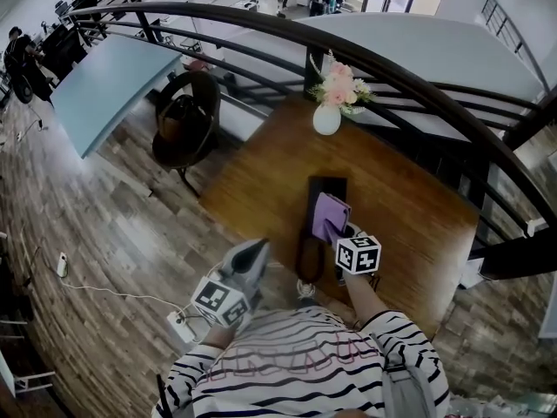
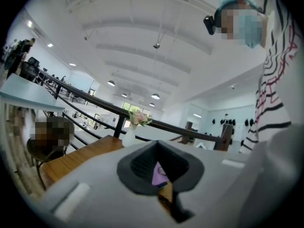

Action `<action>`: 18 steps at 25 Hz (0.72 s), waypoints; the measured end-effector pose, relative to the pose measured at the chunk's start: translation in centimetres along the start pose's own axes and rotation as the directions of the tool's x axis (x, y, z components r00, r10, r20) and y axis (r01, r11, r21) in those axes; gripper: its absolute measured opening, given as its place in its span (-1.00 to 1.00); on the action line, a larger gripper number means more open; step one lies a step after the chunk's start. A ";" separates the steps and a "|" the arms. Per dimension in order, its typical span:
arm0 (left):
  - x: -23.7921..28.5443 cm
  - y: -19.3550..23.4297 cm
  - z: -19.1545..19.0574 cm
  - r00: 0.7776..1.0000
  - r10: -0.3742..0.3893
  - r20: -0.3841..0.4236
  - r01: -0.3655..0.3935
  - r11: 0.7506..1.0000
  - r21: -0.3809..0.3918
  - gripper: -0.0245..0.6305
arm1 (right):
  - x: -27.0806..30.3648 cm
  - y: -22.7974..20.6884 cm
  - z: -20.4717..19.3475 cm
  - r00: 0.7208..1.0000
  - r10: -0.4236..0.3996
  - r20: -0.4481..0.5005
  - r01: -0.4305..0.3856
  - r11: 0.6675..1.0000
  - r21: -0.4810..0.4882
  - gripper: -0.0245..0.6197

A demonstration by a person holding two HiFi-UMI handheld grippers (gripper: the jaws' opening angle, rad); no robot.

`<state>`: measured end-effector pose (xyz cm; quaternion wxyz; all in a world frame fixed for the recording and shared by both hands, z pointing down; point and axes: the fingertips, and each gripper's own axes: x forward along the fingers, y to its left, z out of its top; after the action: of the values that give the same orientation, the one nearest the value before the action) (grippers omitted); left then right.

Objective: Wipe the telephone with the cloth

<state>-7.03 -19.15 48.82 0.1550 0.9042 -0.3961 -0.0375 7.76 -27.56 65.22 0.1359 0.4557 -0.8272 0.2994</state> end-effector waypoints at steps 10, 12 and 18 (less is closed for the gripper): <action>-2.2 0.1 -0.1 0.999 0.039 0.007 -0.039 0.999 -0.007 -0.93 | 3.9 4.5 -4.1 0.990 0.072 -0.124 -0.079 0.995 -0.053 -0.76; -2.2 0.1 -0.2 0.999 0.041 0.007 -0.041 0.999 -0.007 -0.93 | 4.0 3.8 -4.7 0.989 0.054 -0.141 -0.062 0.997 -0.055 -0.76; -1.0 -0.2 -0.5 1.000 0.022 -0.001 -0.022 1.000 -0.011 -0.93 | 2.5 0.2 -5.4 0.989 -0.007 -0.149 0.002 0.999 -0.035 -0.76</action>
<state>-7.44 -18.18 49.16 0.1605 0.8989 -0.4060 -0.0377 5.95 -25.80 70.64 0.2057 0.4316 -0.8187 0.3180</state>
